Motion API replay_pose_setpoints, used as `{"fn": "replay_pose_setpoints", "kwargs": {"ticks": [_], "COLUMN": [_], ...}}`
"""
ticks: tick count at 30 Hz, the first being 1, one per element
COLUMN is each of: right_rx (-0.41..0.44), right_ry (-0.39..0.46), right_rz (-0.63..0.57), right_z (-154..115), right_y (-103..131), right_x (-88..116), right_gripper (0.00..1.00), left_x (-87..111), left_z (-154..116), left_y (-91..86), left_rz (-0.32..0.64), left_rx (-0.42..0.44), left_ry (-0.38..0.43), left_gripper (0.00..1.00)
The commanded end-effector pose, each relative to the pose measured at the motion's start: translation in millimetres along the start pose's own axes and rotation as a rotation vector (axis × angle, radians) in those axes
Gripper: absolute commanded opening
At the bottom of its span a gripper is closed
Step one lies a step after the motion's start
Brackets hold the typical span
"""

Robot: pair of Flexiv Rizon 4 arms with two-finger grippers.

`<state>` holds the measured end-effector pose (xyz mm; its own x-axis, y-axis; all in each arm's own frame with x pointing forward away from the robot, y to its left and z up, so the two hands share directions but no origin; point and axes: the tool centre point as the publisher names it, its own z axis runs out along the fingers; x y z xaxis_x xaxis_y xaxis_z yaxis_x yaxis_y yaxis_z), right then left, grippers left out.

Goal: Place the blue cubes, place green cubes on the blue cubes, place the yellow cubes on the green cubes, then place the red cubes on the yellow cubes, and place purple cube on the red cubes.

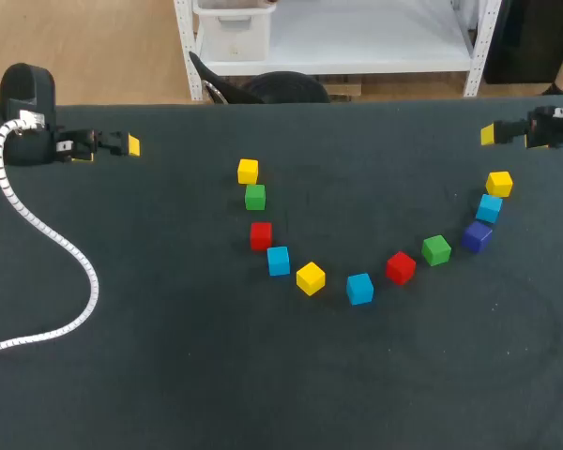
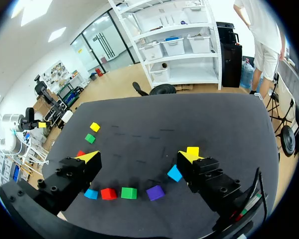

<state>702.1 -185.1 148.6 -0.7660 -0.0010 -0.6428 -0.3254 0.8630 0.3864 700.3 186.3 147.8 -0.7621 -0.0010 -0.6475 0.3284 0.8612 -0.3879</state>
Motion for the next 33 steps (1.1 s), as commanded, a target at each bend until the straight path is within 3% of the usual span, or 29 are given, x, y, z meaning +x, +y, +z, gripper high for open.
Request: {"fn": "replay_pose_setpoints", "kwargs": {"ticks": [1, 13, 21, 29, 33], "right_rx": [0.003, 0.003, 0.003, 0.003, 0.003], "right_ry": [0.000, 0.000, 0.000, 0.000, 0.000], "right_rz": [0.001, 0.001, 0.001, 0.001, 0.001], "right_z": [-0.8, -0.8, -0.8, -0.8, -0.8], "right_y": [0.5, 0.5, 0.5, 0.5, 0.5], "right_x": [0.4, 0.4, 0.4, 0.4, 0.4], "right_gripper": [1.00, 1.00, 1.00, 1.00, 1.00], "left_x": [-0.7, -0.7, -4.1, 2.6, 7.1], "left_z": [-0.6, -0.6, 13.1, 3.7, 0.7], "left_y": [-1.4, -1.4, -32.0, -62.4, -71.0], "left_rz": [-0.002, -0.002, 0.241, 0.437, 0.542], "left_rx": [-0.006, -0.006, 0.086, 0.154, 0.181], "left_ry": [0.004, 0.004, 0.109, 0.118, 0.074], "left_gripper": [1.00, 1.00, 1.00, 1.00, 1.00]}}
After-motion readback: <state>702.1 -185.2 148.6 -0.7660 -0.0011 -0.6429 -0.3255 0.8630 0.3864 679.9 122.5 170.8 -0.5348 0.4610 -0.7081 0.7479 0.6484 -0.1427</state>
